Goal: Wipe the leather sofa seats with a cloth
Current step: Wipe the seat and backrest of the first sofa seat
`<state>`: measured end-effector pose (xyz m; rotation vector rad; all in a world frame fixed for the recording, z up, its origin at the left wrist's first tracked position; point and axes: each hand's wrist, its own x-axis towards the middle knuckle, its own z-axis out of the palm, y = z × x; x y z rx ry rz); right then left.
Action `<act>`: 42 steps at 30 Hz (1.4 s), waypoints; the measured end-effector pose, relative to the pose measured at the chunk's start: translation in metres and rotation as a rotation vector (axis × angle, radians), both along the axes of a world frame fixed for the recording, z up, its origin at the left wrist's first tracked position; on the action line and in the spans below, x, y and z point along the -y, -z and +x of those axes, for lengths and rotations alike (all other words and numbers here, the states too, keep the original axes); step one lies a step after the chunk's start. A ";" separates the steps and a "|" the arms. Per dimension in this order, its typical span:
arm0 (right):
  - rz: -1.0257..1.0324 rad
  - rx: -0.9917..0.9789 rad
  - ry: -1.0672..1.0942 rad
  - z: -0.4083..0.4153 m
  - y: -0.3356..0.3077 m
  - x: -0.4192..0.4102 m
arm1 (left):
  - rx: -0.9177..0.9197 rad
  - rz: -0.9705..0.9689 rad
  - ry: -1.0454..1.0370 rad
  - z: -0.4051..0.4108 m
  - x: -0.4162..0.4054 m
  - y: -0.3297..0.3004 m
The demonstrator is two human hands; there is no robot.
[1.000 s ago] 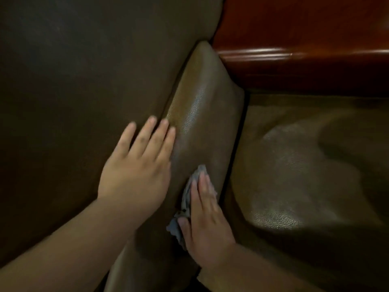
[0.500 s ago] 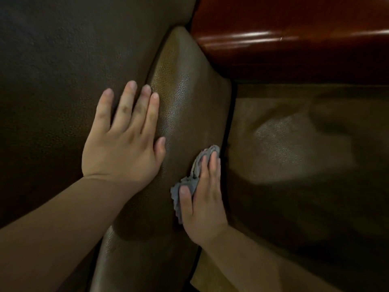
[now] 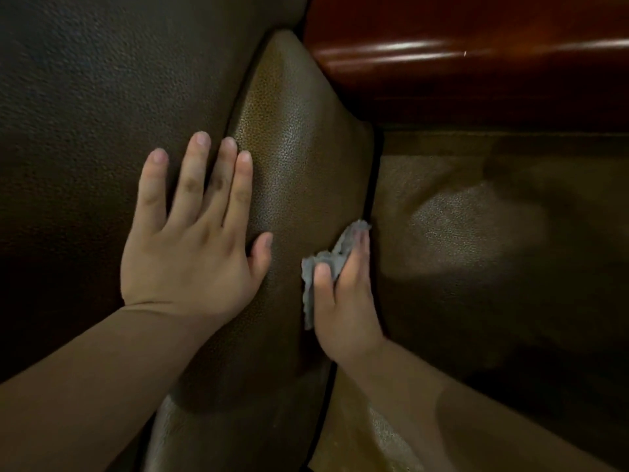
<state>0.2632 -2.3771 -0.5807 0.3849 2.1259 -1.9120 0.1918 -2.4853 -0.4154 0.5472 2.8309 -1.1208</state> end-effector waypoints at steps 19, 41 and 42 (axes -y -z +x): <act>0.053 0.051 0.047 -0.003 -0.012 0.011 | 0.081 0.133 0.069 0.039 0.011 -0.002; 0.046 -0.094 -0.021 0.193 0.002 0.070 | 0.046 0.266 0.076 0.232 0.074 0.023; -0.010 -0.023 -0.118 0.212 0.003 0.069 | 0.050 0.260 0.081 0.230 0.074 0.023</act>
